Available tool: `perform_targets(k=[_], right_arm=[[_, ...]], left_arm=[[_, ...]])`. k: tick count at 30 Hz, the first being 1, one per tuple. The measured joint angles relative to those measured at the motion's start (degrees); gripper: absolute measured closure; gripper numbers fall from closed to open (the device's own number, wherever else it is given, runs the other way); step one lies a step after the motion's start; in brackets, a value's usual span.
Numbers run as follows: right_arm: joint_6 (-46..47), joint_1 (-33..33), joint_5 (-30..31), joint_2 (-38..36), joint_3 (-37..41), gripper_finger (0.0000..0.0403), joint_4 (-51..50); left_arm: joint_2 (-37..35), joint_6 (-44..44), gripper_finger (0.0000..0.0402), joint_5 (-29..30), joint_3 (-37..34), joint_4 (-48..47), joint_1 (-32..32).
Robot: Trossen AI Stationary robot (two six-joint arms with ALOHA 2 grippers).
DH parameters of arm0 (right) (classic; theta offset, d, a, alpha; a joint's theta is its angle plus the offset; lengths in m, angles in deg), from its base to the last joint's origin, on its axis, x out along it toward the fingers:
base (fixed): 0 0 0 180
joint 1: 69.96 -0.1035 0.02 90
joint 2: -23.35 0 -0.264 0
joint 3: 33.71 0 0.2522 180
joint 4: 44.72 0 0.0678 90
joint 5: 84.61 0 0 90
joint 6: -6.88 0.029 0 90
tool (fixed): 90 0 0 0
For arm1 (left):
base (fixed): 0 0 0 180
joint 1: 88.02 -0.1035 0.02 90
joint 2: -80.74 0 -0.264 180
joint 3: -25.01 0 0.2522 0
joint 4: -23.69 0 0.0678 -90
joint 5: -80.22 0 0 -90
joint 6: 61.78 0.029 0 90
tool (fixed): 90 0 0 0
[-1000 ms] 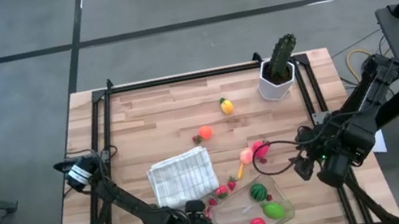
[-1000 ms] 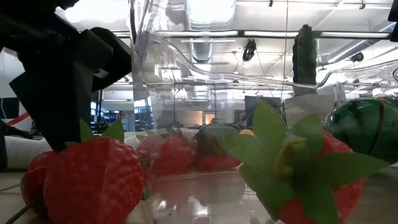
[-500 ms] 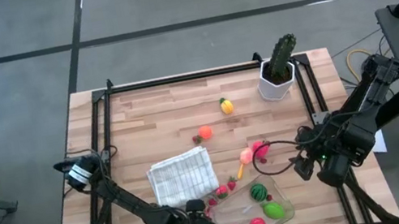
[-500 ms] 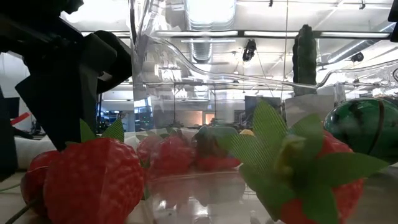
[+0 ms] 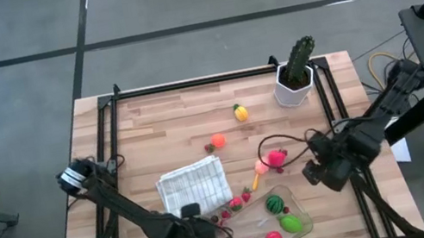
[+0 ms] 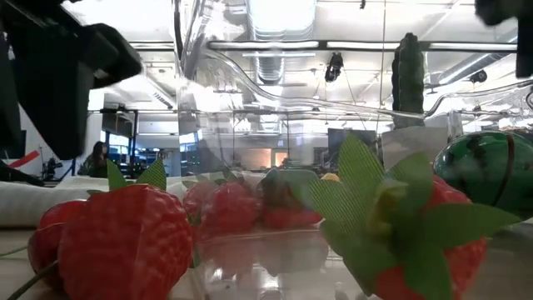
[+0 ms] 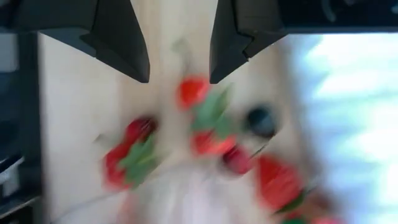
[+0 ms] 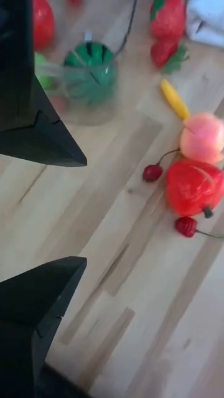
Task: Pick and placing Produce into tupperware
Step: Put the apple into the transparent bin
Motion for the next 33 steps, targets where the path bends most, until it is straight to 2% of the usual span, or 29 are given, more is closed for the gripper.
perform_targets(k=[8,13,19,22,25,33], right_arm=[[-6.2,8.8,0.4,-0.1,6.7,0.0161,13.5],[-5.1,12.1,6.7,-0.1,7.9,0.0146,14.2],[-4.8,15.4,7.7,0.5,8.1,0.0096,18.6],[-0.9,17.3,5.7,1.6,8.3,0.0076,22.9],[2.9,19.8,0.6,3.6,8.3,0.0067,25.0],[6.1,23.6,-4.3,10.8,7.3,0.0075,27.0]], left_arm=[[-4.4,-1.4,0.0249,3.4,-1.0,-15.2,0.0],[-6.4,-3.6,0.0249,3.2,-5.2,-15.4,0.0],[-10.0,-8.3,0.0249,3.1,-12.1,-15.2,0.0],[-13.2,-11.8,0.0249,3.1,-16.4,-15.2,0.0],[-17.4,-15.9,0.0249,3.1,-20.6,-15.2,0.0],[-29.6,-22.9,0.0249,6.3,-30.6,-15.2,0.0]])
